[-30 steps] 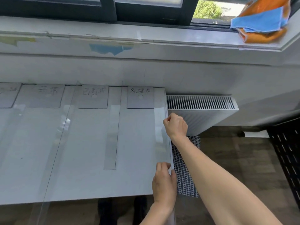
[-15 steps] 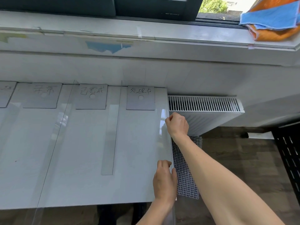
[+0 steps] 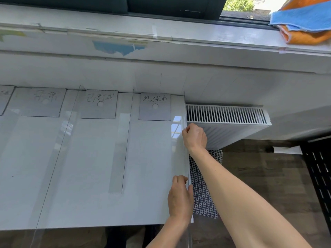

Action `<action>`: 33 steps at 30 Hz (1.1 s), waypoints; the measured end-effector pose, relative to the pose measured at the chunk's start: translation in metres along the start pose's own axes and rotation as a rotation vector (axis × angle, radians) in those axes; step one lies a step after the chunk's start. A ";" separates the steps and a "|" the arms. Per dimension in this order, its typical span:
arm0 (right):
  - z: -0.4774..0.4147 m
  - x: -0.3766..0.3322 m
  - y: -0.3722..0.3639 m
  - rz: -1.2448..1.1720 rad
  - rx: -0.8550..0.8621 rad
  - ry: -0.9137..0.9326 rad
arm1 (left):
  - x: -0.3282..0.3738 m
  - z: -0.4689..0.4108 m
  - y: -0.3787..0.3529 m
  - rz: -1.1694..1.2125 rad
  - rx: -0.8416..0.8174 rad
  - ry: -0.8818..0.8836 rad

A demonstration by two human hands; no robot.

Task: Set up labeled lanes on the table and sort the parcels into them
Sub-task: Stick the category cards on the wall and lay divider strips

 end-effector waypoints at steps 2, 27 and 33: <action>-0.001 0.002 0.001 -0.002 0.004 0.004 | 0.002 0.000 -0.003 -0.003 -0.005 -0.006; -0.004 0.007 0.005 -0.030 -0.028 -0.002 | 0.004 -0.001 -0.007 -0.015 -0.019 0.000; 0.001 0.009 0.018 -0.061 -0.037 -0.021 | 0.017 -0.009 0.021 0.083 0.084 0.056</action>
Point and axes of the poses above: each hand's wrist, its own z-axis away from the middle knuckle, its own y-axis out of the back of the hand, x = y × z, the point moved 2 cm from there along -z, towards the middle knuckle, and after that the axes turned 7 degrees about x, right-handed, at the moved point
